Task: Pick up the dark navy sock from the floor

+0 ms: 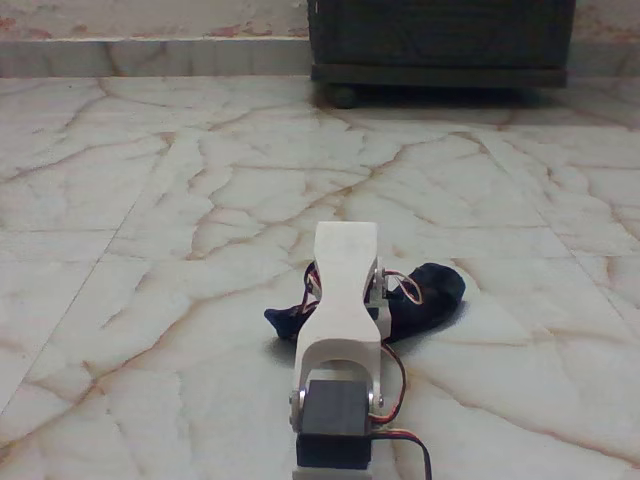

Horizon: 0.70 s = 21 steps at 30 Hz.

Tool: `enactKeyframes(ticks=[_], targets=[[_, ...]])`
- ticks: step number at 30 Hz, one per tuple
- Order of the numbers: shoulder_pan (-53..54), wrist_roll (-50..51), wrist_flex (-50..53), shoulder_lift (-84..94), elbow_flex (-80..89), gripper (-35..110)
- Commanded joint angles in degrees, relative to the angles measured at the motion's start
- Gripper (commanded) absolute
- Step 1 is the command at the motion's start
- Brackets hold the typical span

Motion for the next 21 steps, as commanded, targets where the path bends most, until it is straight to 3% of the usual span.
enactKeyframes(ticks=[1,8,10,21], targets=[[-0.5,-0.4,0.1,4.3,3.1,0],[-1.4,-1.2,-2.3,21.4,21.5,0],[-2.7,-3.6,-8.3,28.4,31.4,0],[-3.3,-15.8,-15.9,54.3,61.3,0]])
